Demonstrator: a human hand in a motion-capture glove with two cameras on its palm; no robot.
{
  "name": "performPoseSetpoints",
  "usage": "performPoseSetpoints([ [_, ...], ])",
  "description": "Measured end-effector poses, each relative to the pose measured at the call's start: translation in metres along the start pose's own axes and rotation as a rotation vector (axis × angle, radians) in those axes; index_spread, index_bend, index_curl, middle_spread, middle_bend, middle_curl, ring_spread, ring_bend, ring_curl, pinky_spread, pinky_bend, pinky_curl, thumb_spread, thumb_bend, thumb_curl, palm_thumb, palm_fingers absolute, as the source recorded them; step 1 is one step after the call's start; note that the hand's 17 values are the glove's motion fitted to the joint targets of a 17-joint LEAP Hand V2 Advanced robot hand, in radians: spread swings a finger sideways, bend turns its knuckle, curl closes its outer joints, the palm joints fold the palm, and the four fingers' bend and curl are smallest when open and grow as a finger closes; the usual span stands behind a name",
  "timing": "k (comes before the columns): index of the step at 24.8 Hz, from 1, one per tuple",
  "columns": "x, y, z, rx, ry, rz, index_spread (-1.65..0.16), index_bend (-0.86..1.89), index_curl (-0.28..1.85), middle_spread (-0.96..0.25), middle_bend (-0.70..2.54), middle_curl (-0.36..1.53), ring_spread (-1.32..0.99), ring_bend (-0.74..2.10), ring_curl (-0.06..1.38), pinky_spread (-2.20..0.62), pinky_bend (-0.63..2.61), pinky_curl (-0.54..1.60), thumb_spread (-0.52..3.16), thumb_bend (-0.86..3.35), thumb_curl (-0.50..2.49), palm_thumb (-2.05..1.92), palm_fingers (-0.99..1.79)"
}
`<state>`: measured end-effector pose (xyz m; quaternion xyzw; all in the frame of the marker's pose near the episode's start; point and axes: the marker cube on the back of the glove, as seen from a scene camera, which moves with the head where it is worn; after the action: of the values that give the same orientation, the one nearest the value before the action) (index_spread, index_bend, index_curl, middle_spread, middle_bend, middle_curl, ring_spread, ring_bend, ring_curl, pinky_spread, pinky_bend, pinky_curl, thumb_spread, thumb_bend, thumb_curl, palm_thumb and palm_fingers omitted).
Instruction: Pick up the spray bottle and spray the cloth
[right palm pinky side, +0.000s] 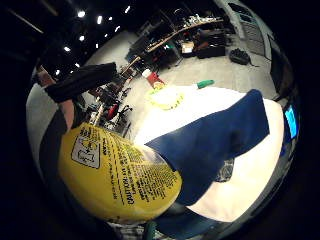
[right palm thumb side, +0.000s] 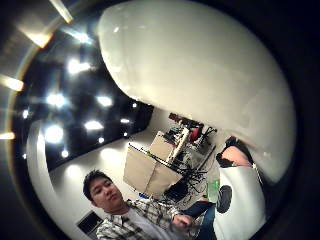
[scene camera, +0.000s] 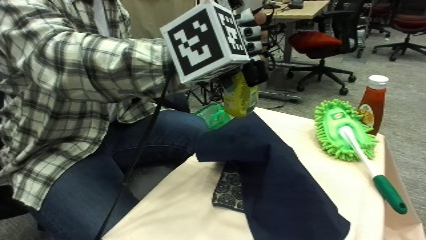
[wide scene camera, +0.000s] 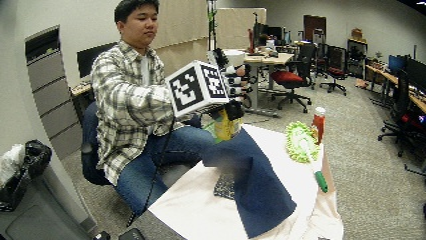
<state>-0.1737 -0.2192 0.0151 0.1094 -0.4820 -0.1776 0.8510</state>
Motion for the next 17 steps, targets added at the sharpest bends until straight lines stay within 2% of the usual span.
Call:
performPoseSetpoints([
  [9,0.01,-0.027,0.092,-0.041,-0.166,-0.024,-0.29,0.14,0.48,-0.18,0.44,0.53,-0.2,0.51,0.47,-0.07,0.38,0.39,0.28,-0.03,0.79,1.1,1.13],
  [17,0.047,-0.034,0.183,-0.16,-0.186,-0.021,-0.29,0.13,0.47,-0.17,0.42,0.53,-0.19,0.5,0.47,-0.05,0.36,0.39,0.3,-0.03,0.78,1.12,1.1],
])
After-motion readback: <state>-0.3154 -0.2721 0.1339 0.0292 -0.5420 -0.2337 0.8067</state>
